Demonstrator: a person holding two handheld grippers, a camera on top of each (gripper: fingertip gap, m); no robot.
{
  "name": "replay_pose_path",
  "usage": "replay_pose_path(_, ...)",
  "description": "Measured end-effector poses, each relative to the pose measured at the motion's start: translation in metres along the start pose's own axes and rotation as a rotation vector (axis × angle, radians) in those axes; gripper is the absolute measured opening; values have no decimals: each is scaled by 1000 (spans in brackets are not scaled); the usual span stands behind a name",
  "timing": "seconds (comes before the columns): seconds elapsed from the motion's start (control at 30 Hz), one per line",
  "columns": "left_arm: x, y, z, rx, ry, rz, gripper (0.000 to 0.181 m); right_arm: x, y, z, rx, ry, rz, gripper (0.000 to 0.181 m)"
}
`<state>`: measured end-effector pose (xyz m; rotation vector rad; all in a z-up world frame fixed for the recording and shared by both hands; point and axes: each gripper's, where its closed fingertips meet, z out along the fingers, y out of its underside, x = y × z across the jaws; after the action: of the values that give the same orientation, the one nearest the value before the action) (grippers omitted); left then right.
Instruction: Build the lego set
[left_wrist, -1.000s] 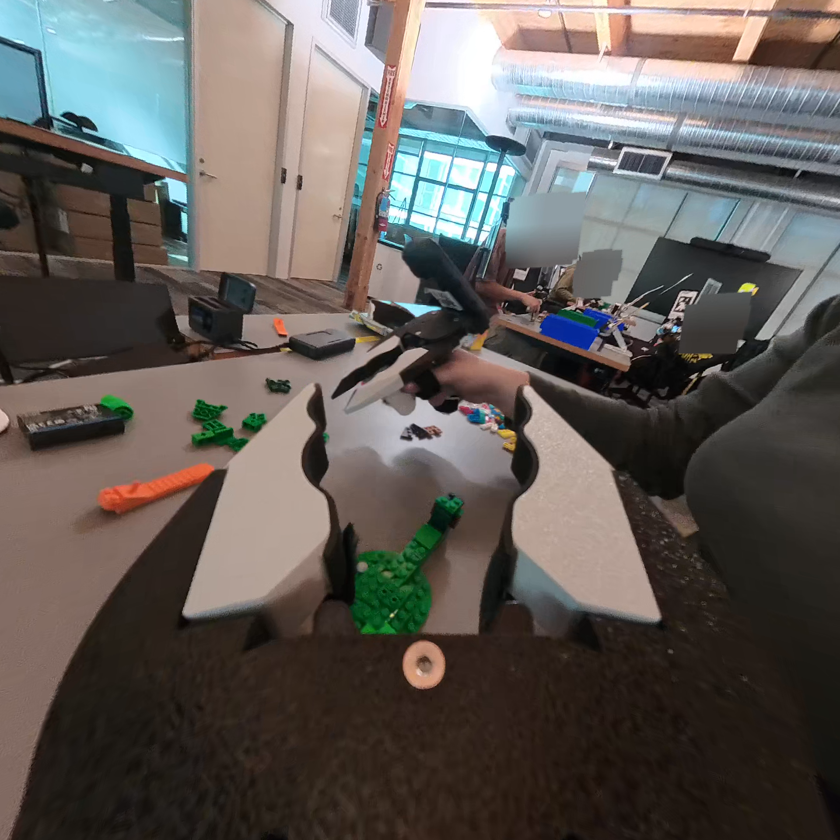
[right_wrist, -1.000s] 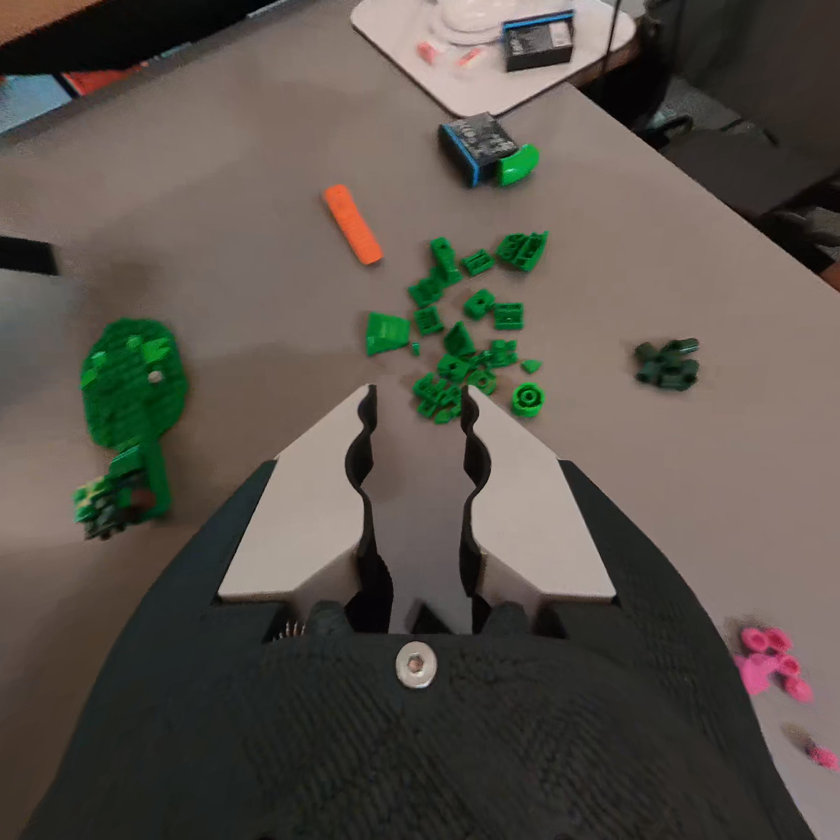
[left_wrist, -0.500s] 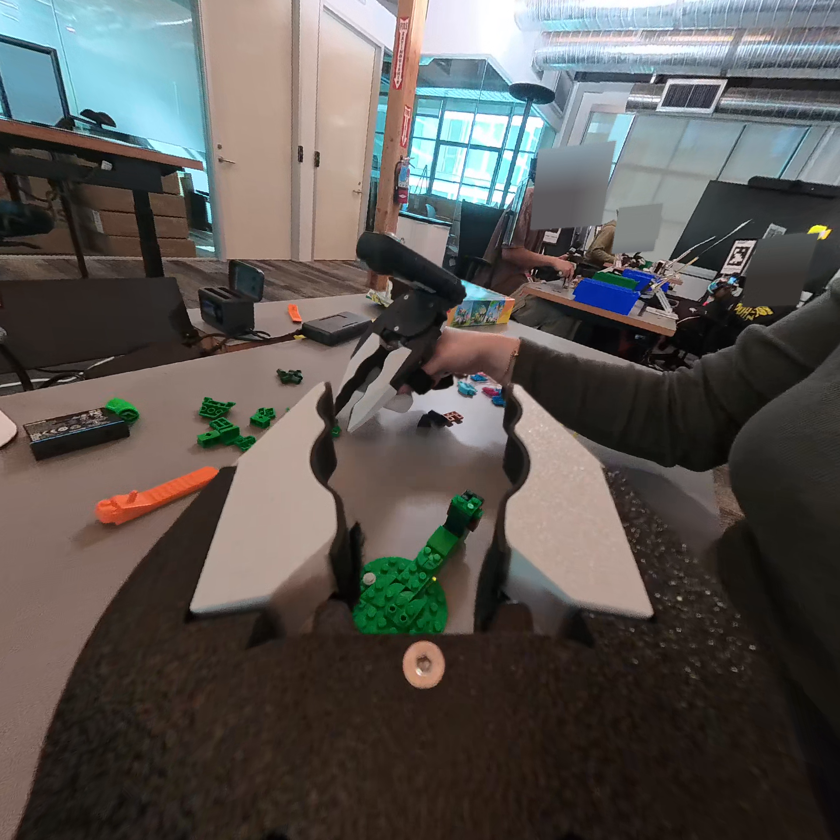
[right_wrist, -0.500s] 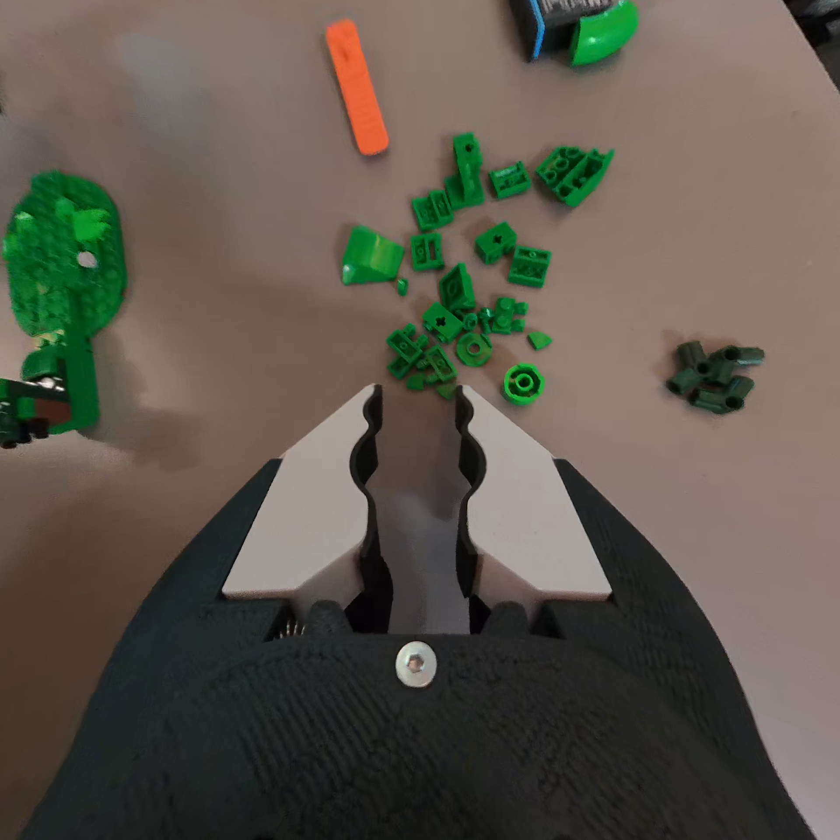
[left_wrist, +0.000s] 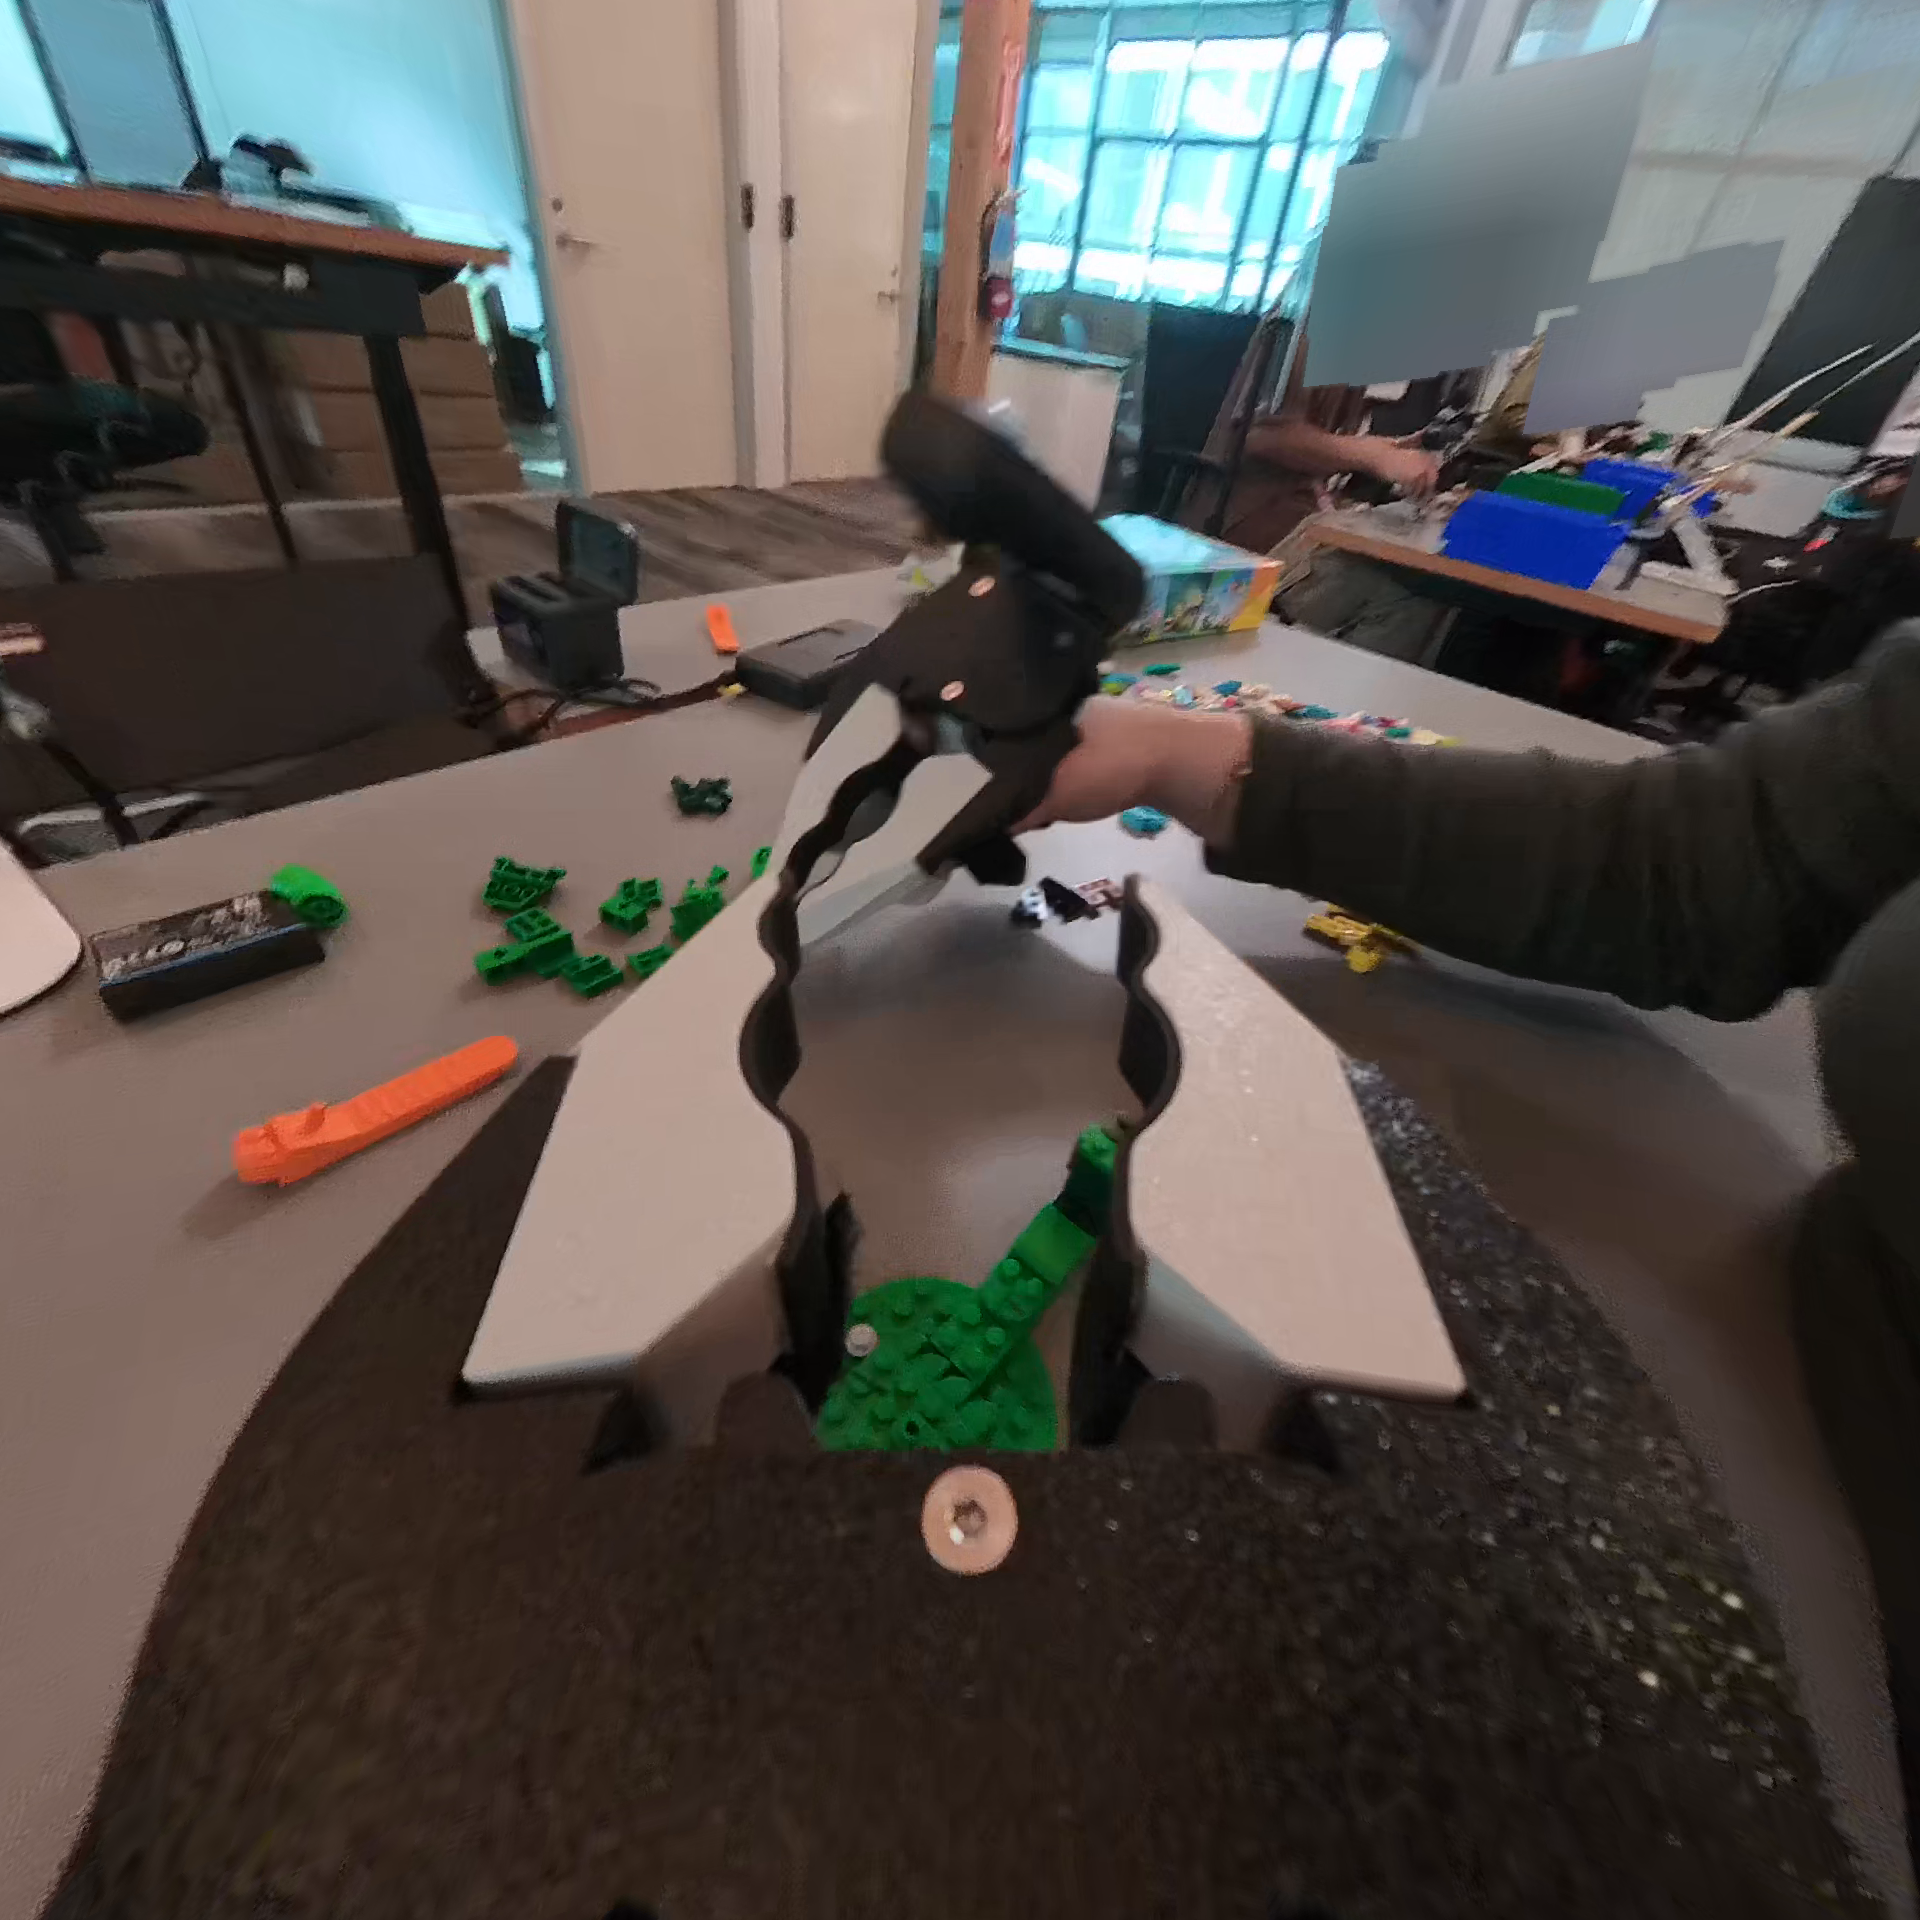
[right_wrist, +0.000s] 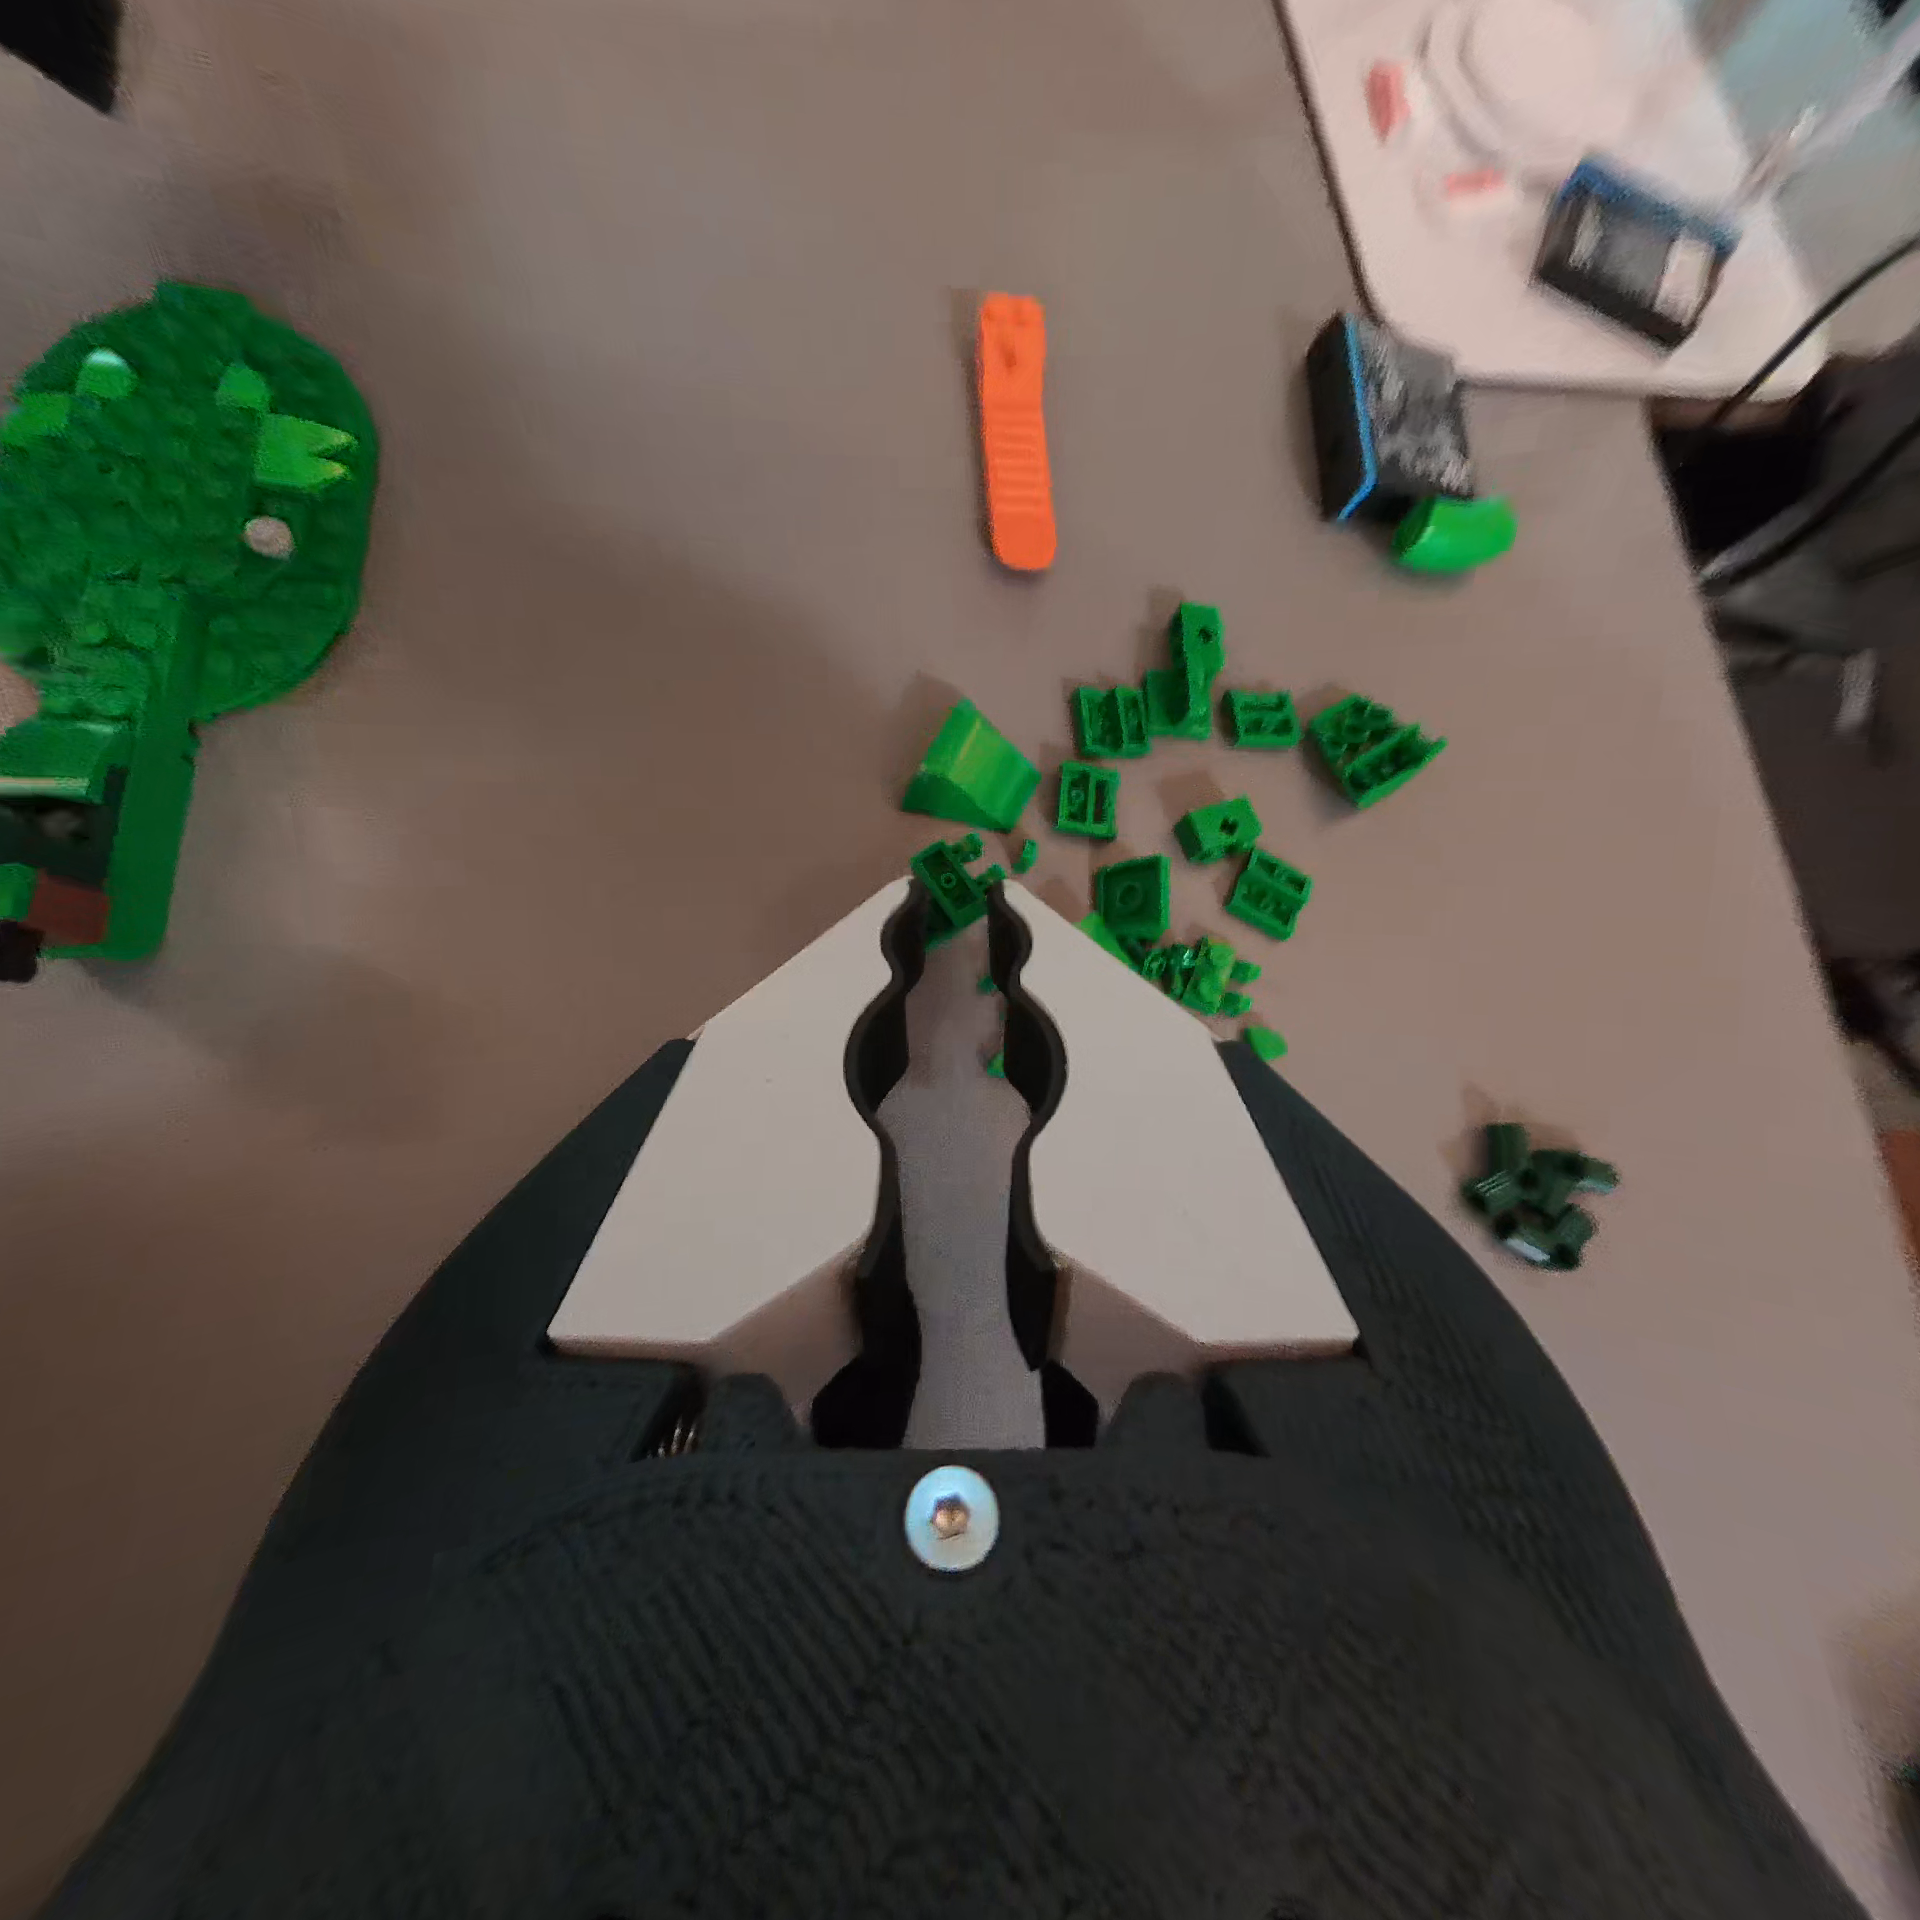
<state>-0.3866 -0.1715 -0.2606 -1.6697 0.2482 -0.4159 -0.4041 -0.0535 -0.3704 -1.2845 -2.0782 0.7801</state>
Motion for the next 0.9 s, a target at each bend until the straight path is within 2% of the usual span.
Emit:
replay_pose_path(0.07,-9,7,14,-50,-46,-19,51,-6,-15,-10,71,57,-133,10)
replay_pose_path(0.27,-10,19,60,-152,14,-5,42,-51,-72,-64,308,299,-714,9)
replay_pose_path(0.4,12,12,65,-126,162,42,8,-65,-73,-90,281,364,-877,9)
replay_pose_path(0.53,29,4,61,-62,232,142,6,-79,-77,-109,341,292,-810,5)
replay_pose_path(0.67,41,-10,56,43,269,205,5,-87,-83,-121,437,62,-488,23)
replay_pose_path(0.8,58,-17,47,114,352,314,5,-98,-81,-126,445,-93,-402,4)
replay_pose_path(0.9,66,-16,43,118,387,382,5,-107,-81,-128,427,-145,-411,3)
